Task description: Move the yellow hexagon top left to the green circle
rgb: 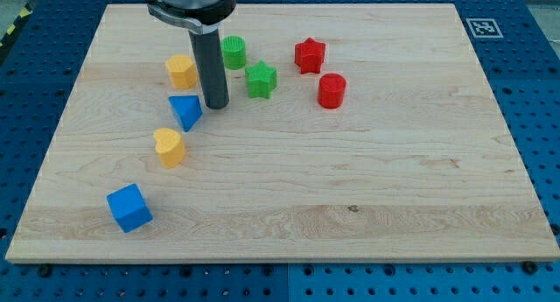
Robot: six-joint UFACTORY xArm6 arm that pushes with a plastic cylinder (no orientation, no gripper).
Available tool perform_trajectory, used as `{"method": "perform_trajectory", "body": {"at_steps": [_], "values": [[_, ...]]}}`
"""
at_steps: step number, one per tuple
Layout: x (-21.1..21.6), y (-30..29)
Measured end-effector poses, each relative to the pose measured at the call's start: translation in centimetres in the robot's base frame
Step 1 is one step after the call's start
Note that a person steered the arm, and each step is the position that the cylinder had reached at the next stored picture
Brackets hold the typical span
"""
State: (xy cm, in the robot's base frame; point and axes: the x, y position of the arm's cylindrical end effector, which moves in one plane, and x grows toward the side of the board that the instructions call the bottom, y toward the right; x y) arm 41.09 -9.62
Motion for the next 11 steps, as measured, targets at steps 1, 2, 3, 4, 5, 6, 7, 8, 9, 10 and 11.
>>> {"method": "perform_trajectory", "body": {"at_steps": [1, 2, 3, 4, 5, 6, 7, 8, 9, 10, 11], "values": [[-0.9, -4.4], [-2.9, -6.3], [-4.8, -6.3], [-6.9, -6.3], [-9.3, -6.3], [-9.1, -6.1], [-7.3, -5.0], [-6.9, -4.3], [-8.1, -4.3], [-9.4, -4.3], [-10.6, -4.3]]}}
